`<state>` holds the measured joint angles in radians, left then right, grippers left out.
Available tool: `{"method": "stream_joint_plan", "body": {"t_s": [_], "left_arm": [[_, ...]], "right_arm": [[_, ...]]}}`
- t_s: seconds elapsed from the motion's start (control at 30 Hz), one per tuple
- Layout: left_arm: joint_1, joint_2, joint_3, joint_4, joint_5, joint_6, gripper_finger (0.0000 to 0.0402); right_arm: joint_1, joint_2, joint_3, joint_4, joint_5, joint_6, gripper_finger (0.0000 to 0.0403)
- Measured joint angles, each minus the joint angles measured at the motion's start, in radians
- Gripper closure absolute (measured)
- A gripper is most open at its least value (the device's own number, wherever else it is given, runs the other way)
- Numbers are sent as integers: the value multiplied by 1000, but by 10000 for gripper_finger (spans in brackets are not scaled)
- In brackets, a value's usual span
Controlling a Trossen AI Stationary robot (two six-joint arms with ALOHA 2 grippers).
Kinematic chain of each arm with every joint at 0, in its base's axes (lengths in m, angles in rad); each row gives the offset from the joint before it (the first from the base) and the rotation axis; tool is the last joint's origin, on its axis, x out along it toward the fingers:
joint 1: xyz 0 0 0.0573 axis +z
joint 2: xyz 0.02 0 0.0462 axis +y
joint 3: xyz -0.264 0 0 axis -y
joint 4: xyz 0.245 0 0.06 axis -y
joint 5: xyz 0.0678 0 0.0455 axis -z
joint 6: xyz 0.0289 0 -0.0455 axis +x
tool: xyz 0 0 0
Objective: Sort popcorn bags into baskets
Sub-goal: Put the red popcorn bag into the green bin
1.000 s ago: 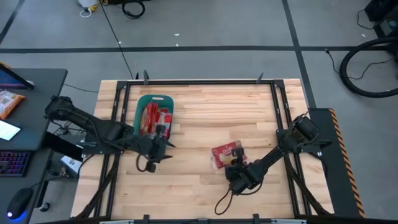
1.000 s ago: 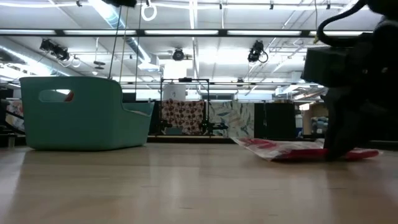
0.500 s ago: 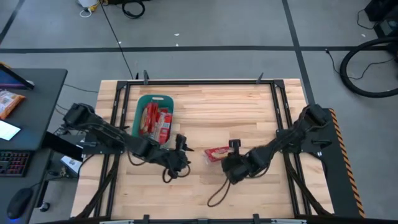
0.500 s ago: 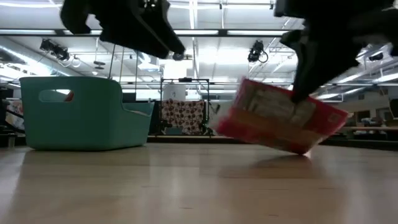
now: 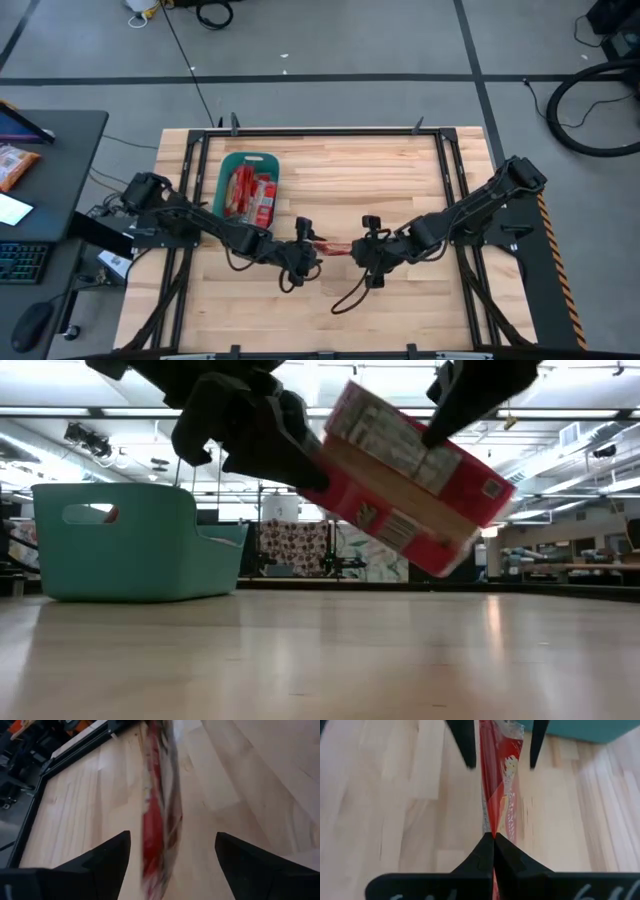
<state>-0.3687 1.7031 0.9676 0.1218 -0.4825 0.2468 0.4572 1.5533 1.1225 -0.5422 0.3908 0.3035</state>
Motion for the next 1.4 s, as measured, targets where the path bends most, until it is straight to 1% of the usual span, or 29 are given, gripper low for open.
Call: {"method": "stream_joint_plan", "body": {"t_s": [0.07, 0.17, 0.33, 0.43, 0.6, 0.67, 0.83, 0.97, 1.1, 1.23, 1.4], "left_arm": [[4, 8, 0, 12, 10, 0, 114], [7, 11, 0, 21, 12, -4, 143], [7, 8, 0, 35, 12, -23, 225], [7, 4, 0, 38, -10, -33, 278], [7, -26, 0, 18, -14, -55, 356], [7, -48, -1, -2, -15, -59, 366], [8, -105, -1, -64, -39, -72, 367], [7, -171, -1, -190, -131, -105, 362], [7, -273, 0, -380, -236, -192, 356], [-8, -397, 0, -640, -338, -386, 361], [-40, -526, 1, -976, -486, -739, 361]], "right_arm": [[-3, -8, 0, 20, -1, 0, 398], [-6, -10, 0, 52, -1, -1, 394], [-11, -3, 1, 98, -11, -16, 389], [-10, -3, 1, 129, -19, -25, 388], [-11, -3, 1, 161, -9, -52, 383], [-10, -4, 2, 168, 16, -66, 376], [-10, -48, 2, 172, 112, -110, 344], [-6, -114, 2, 173, 233, -130, 313], [15, -179, 2, 153, 335, -127, 291], [26, -209, -2, 96, 353, -71, 285], [26, -184, -41, 92, 356, -29, 285]]}}
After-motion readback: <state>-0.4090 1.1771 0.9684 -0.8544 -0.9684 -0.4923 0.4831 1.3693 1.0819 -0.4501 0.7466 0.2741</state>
